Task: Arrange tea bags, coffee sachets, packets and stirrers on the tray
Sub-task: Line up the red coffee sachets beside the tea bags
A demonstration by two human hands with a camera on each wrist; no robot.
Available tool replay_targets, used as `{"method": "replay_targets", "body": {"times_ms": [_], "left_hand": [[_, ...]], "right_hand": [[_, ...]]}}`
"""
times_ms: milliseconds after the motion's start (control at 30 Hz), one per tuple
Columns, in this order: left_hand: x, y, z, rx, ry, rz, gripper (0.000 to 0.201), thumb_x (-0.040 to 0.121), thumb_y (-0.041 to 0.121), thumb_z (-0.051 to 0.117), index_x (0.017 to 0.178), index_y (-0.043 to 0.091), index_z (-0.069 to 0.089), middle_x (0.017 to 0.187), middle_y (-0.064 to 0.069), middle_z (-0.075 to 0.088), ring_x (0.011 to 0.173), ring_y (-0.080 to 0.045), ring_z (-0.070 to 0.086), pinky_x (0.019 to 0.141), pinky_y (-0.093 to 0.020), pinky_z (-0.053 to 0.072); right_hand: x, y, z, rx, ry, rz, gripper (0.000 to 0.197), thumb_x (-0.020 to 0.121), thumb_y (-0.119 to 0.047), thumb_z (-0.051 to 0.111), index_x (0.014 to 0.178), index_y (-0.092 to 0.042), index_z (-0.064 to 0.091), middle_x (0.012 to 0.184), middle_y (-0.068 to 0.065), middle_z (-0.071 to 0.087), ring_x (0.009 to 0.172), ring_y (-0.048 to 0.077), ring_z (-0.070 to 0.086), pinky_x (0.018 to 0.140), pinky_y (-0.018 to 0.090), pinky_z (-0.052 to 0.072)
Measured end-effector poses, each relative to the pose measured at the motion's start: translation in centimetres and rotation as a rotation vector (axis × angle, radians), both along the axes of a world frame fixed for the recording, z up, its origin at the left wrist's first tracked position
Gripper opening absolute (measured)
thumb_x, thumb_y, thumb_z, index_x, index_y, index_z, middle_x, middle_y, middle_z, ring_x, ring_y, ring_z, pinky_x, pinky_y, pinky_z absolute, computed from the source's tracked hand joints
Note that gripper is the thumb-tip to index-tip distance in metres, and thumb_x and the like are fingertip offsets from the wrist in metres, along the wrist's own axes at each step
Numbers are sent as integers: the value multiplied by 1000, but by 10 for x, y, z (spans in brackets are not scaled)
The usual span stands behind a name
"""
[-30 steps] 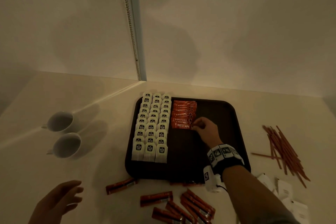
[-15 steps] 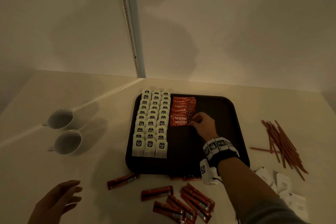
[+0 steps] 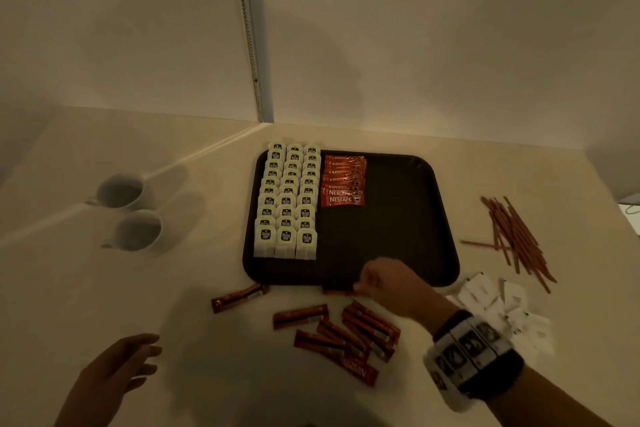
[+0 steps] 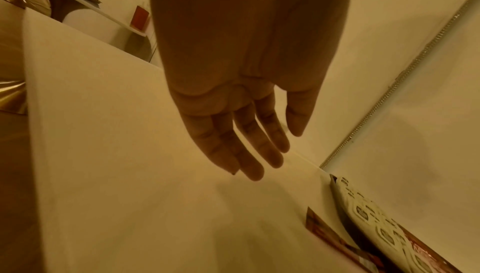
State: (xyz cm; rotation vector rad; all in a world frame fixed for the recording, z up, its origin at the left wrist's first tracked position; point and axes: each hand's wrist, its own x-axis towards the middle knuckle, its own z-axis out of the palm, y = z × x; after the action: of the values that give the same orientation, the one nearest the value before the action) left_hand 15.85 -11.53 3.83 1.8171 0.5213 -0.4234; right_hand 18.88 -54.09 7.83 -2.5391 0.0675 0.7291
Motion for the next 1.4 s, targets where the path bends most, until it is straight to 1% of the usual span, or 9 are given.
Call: {"method": "replay_targets", "body": {"times_ms": [67, 167, 267, 400, 567, 700, 1000, 1300, 1400], "left_hand": [[-8, 5, -4, 8, 12, -13, 19, 95, 1, 48, 94, 9, 65, 93, -19, 67, 81, -34, 60, 72, -35, 45], [-17, 10, -9, 10, 31, -20, 19, 96, 3, 48, 95, 8, 66, 94, -19, 68, 81, -34, 60, 72, -35, 45], [-23, 15, -9, 5, 39, -37, 18, 95, 2, 48, 95, 7, 65, 92, -18, 67, 78, -33, 60, 70, -33, 44], [-25, 24, -10, 4, 47, -55, 17, 95, 1, 48, 97, 6, 65, 92, -18, 67, 76, -31, 60, 70, -32, 44], [-26, 32, -9, 2, 53, -69, 19, 96, 1, 46, 97, 7, 64, 91, -17, 66, 79, -33, 59, 70, -34, 44], [-26, 34, -6, -1, 50, -83, 19, 96, 1, 46, 98, 6, 64, 92, -18, 66, 80, -34, 59, 71, -35, 44], [-16, 26, 11, -5, -43, -125, 18, 95, 2, 48, 97, 8, 65, 92, -16, 67, 80, -34, 60, 72, -35, 45], [-6, 9, 10, -37, -93, -137, 19, 94, 2, 49, 95, 10, 66, 92, -16, 69, 79, -34, 62, 73, -36, 47], [-1, 0, 14, -34, -102, -145, 20, 95, 2, 49, 93, 12, 66, 94, -19, 68, 79, -34, 63, 72, -36, 47]], "right_hand": [[-33, 7, -16, -167, -1, 17, 52, 82, -61, 54, 117, -23, 50, 115, -5, 47, 104, 12, 46, 92, 27, 44], [-67, 19, -33, -258, 57, -30, 105, 63, -78, 58, 143, -21, 22, 143, 2, 27, 128, 21, 30, 106, 40, 35], [-77, 31, -39, -350, 115, -38, 125, 56, -82, 59, 149, -17, 4, 151, 8, 13, 136, 28, 20, 108, 50, 31], [-82, 40, -44, -354, 50, -36, 100, 72, -69, 59, 145, -18, 16, 142, 5, 23, 128, 25, 28, 102, 48, 38], [-89, 47, -51, -288, -34, -36, 57, 94, -45, 46, 140, -17, 27, 137, 4, 32, 122, 21, 34, 102, 40, 36], [-90, 53, -53, -270, -104, -17, 36, 99, -25, 38, 133, -13, 35, 132, 6, 38, 114, 19, 39, 97, 31, 40], [-86, 55, -50, -244, -72, -40, 40, 97, -16, 43, 135, -10, 34, 131, 7, 42, 114, 19, 43, 99, 30, 41], [-79, 56, -45, -337, -70, 86, 38, 99, -32, 39, 130, -11, 38, 123, 9, 45, 103, 20, 49, 88, 28, 45], [-67, 52, -30, -250, 31, 45, 34, 99, -29, 38, 128, -11, 38, 117, 9, 50, 93, 18, 53, 82, 28, 47]]}}
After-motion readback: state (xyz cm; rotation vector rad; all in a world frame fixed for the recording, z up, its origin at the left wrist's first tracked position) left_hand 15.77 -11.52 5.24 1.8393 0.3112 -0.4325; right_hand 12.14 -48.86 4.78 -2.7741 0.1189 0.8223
